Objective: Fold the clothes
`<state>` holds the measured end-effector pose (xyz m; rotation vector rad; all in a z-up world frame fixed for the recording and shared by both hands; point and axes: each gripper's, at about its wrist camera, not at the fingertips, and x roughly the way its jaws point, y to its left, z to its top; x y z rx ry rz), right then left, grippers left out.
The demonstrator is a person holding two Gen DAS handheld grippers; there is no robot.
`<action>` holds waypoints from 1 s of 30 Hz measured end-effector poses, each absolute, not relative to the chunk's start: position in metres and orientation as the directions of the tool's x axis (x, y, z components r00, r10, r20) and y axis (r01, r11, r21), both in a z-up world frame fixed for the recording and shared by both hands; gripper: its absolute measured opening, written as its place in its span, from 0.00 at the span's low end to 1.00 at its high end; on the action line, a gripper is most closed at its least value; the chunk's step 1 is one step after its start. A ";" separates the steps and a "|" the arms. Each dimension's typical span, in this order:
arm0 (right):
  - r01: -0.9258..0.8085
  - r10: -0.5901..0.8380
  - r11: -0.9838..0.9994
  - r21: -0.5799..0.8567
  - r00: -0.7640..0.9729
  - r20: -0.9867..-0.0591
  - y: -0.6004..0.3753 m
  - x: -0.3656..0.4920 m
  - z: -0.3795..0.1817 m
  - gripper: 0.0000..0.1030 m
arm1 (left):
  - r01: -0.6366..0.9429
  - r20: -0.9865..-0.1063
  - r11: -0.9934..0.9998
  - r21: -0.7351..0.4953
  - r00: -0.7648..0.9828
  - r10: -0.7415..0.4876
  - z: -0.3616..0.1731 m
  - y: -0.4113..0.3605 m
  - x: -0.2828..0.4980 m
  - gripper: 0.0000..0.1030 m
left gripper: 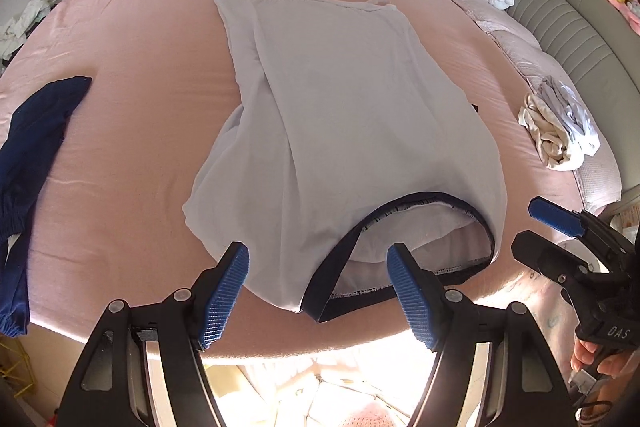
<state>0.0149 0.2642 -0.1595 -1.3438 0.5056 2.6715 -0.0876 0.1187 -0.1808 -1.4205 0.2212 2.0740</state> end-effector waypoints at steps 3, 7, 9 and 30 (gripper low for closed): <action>-0.230 -0.055 -0.944 0.236 -0.597 -0.800 0.249 0.014 -0.170 0.73 | -0.582 -0.886 -0.793 -0.179 -0.256 0.387 -0.185 0.123 -0.082 0.68; -0.225 -0.087 -0.937 0.268 -0.592 -0.801 0.234 0.014 -0.183 0.73 | -0.620 -0.884 -0.774 -0.128 -0.283 0.373 -0.189 0.133 -0.078 0.68; -0.246 -0.128 -0.910 0.333 -0.597 -0.792 0.232 0.015 -0.190 0.73 | -0.627 -0.888 -0.774 -0.088 -0.302 0.346 -0.192 0.139 -0.081 0.68; -0.323 -0.248 -0.789 0.522 -0.610 -0.753 0.249 0.001 -0.223 0.54 | -0.651 -0.911 -0.759 0.024 -0.327 0.251 -0.225 0.144 -0.090 0.42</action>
